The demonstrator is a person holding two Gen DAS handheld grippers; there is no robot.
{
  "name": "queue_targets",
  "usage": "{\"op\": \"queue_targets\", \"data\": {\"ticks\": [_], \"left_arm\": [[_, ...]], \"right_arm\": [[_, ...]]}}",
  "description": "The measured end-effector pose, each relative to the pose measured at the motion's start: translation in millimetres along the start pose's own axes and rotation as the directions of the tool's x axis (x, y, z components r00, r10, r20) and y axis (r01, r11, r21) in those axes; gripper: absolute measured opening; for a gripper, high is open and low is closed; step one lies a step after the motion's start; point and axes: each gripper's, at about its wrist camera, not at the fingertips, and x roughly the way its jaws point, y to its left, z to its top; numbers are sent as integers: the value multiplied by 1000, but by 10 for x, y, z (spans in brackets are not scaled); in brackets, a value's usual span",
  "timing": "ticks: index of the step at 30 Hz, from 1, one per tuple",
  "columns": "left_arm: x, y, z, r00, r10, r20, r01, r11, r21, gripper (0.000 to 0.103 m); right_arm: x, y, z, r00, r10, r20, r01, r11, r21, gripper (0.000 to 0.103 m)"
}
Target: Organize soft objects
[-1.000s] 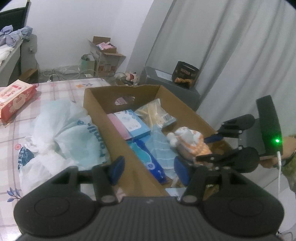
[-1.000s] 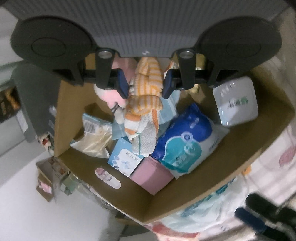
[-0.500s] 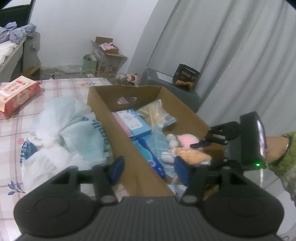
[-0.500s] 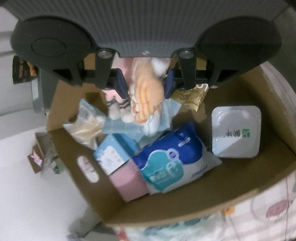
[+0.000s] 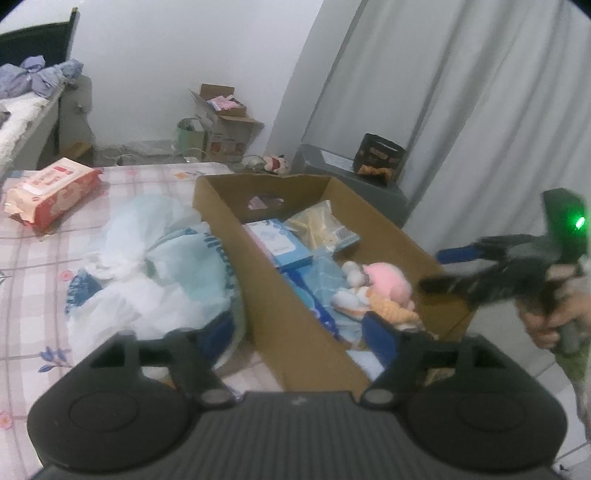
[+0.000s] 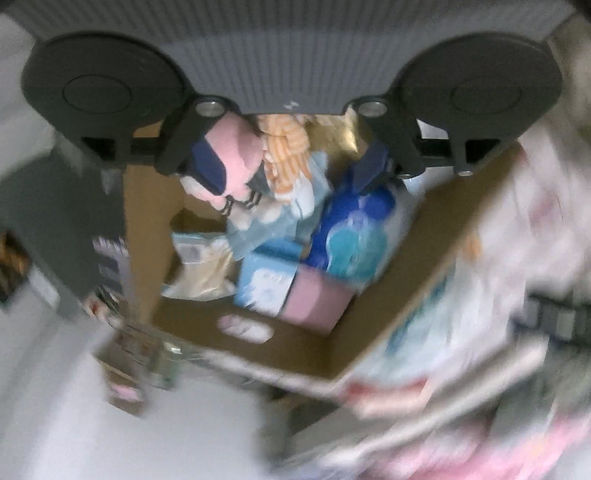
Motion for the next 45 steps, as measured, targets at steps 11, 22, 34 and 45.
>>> {"op": "queue_targets", "data": {"ticks": [11,22,34,45], "left_arm": [[-392,-219,-281,980,184,71,-188,981,55,103],[-450,-469,-548,908,420,-10,-417,904,93,103],[-430,-773,-575,928,371,-23,-369,927,69,103],[-282,-764,-578,928,363,-85,-364,931,-6,103]], "right_arm": [[-675,425,-704,976,-112,188,-23,802,597,101],[-905,1161,-1290,962,-231,146,81,752,655,102],[-948,1327,-1236,967,-221,124,107,798,594,102],[-794,1200,-1198,974,-207,92,118,811,573,102]]}}
